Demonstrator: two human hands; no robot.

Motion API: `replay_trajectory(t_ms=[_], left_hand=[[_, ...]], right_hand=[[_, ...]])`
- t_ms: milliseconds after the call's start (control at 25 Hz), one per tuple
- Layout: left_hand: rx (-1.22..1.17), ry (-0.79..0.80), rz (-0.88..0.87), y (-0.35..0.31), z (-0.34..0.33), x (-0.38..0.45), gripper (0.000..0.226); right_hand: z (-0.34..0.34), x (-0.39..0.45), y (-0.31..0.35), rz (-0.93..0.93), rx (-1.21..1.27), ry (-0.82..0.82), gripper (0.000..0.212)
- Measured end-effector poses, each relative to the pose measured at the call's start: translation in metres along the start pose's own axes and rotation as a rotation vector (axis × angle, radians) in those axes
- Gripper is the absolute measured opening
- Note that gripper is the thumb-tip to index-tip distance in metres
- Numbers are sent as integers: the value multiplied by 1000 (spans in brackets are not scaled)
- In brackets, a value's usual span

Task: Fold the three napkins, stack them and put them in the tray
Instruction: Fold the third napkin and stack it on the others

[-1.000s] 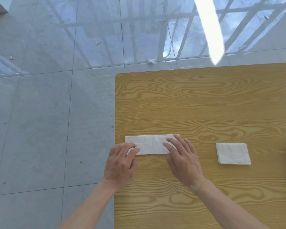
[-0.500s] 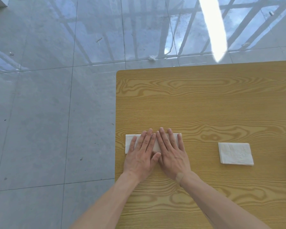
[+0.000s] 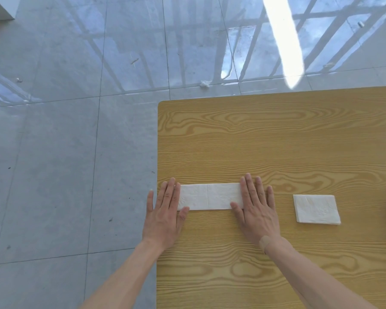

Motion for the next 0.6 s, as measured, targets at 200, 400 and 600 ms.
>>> replay_trajectory(t_ms=[200,400,600], left_hand=[[-86,-99,87,9,32,23,61],[-177,97,170,14,44,46,51],[-305,250,263,12,46,50,29]], right_hand=[[1,-17,-11,1,30,-33,73],[2,-22,-16,6,5,-23,75],[1,-22,-17,-9,7,-28,75]])
Point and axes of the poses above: each hand's wrist, its own x-axis towards the middle knuckle, its own z-axis out of the back of the hand, y = z × x, the point moved 4 cm from there along x, towards the middle knuckle, and after that the axes turned 12 degrees about x, right-handed, at the moved point
